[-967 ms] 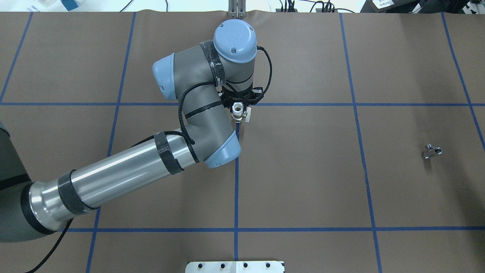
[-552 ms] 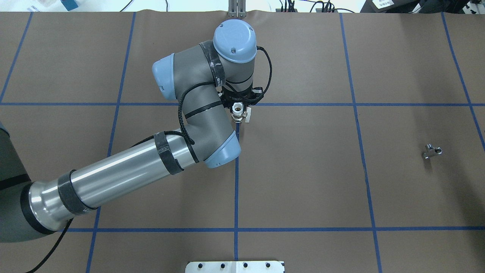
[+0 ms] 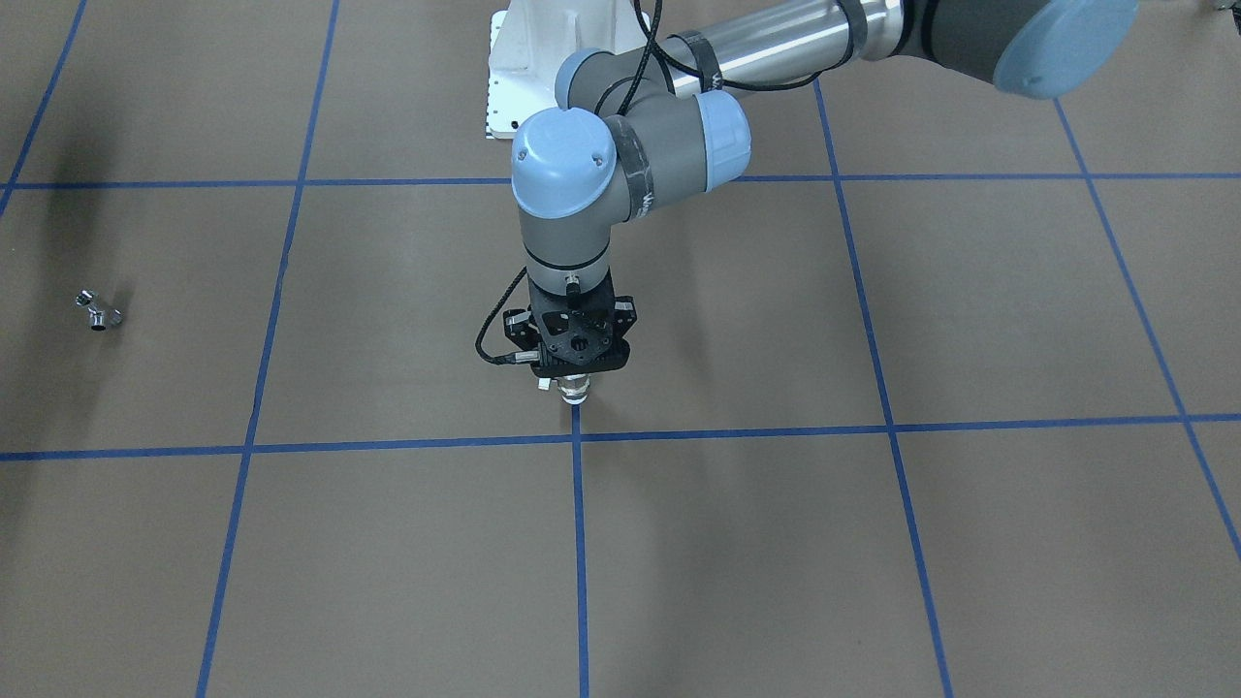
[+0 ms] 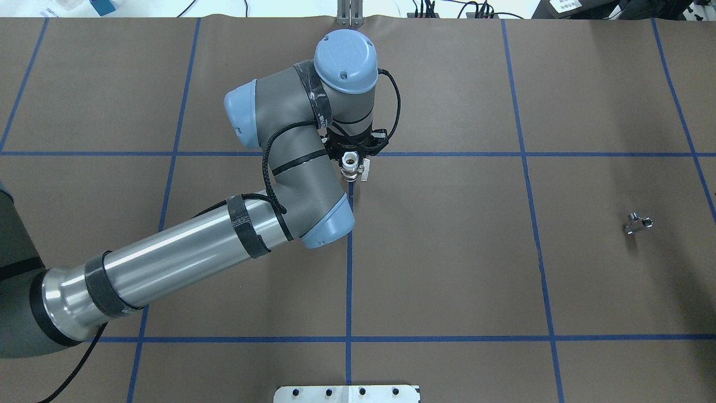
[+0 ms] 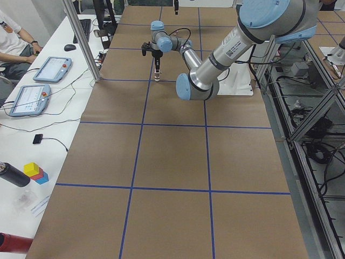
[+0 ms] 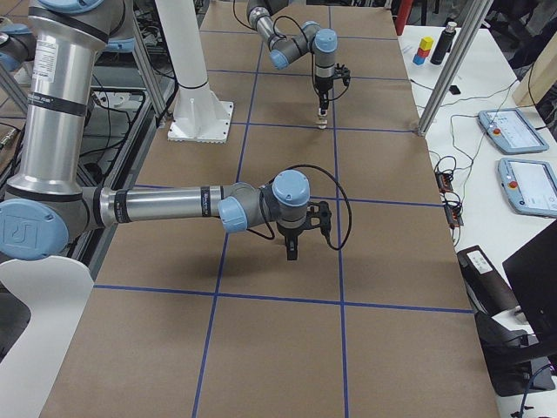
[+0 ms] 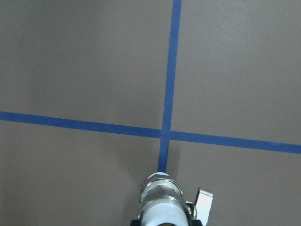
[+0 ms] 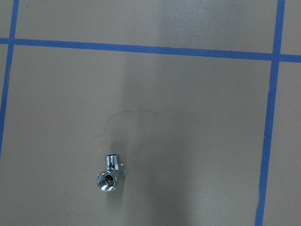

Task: Assemble PPR valve and pipe with both arms
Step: 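Lower the held valve upright onto the table centre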

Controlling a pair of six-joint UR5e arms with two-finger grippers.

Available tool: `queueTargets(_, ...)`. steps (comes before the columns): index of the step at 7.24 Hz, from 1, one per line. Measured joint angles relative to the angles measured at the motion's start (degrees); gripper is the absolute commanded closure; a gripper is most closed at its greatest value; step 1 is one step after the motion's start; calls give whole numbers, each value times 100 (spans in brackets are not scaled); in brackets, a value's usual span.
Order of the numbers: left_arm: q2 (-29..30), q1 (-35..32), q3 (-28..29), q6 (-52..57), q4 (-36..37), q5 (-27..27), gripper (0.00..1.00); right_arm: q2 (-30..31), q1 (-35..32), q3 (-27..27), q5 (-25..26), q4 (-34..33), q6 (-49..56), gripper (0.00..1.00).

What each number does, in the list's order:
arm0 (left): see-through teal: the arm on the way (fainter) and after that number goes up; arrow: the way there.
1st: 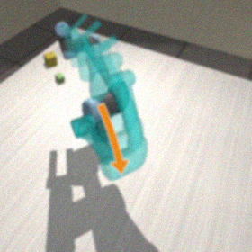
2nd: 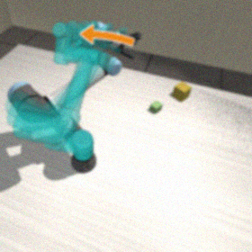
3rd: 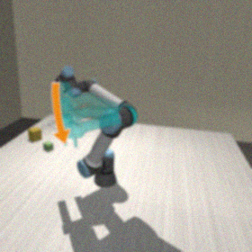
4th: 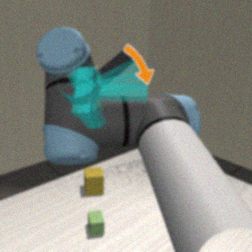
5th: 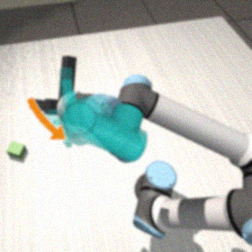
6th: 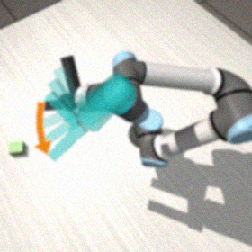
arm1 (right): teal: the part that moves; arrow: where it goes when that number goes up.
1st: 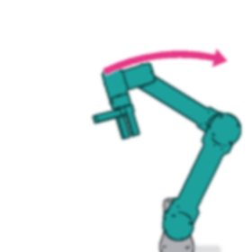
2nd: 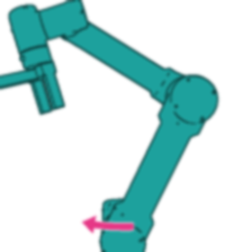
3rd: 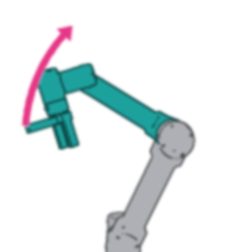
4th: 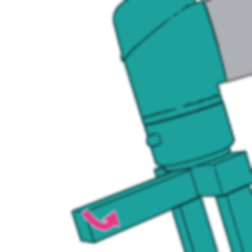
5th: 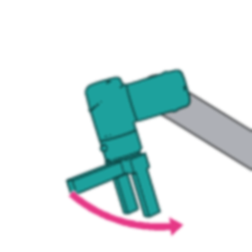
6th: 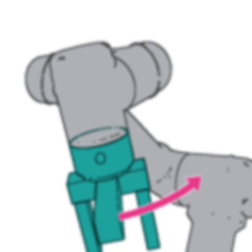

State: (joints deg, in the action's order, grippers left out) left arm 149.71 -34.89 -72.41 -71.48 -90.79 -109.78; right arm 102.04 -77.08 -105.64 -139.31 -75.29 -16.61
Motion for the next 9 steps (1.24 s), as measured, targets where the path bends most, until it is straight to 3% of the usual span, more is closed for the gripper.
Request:
queueTargets(7, -9, 10, 16, -7, -9, 0, 99, 0, 9, 0, 0, 0, 0, 0)
queueTargets(8, -11, 20, 16, -5, -11, 0, 92, 0, 9, 0, 0, -1, 0, 0)
queueTargets(9, -11, 30, 16, -1, -15, 0, 77, 0, 9, 0, 0, -3, 0, 0)
